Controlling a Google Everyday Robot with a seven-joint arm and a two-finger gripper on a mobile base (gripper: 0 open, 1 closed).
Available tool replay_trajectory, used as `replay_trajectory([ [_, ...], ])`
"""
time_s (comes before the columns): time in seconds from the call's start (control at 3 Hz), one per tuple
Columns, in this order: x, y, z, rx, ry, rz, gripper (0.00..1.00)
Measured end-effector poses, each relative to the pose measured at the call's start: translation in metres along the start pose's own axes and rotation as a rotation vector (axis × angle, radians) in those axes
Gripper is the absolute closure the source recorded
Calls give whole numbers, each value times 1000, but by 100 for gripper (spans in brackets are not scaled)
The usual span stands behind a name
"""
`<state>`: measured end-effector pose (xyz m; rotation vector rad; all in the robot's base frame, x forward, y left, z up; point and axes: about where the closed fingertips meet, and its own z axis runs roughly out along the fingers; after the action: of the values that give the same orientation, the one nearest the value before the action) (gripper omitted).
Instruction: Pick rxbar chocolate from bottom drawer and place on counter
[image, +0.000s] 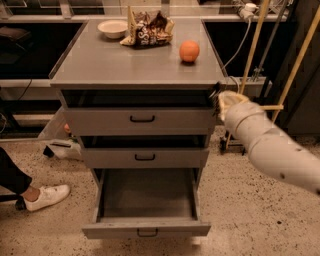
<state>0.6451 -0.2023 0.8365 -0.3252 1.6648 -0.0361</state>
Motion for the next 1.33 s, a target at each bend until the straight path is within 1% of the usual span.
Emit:
replay_trajectory([
  [0.33, -103, -52, -19, 126, -72, -89, 100],
  [0.67, -110, -75, -29, 178, -60, -92, 100],
  [1.0, -107, -58, -21, 166, -70, -71, 100],
  [1.33, -123, -23, 19, 111, -129, -73, 100],
])
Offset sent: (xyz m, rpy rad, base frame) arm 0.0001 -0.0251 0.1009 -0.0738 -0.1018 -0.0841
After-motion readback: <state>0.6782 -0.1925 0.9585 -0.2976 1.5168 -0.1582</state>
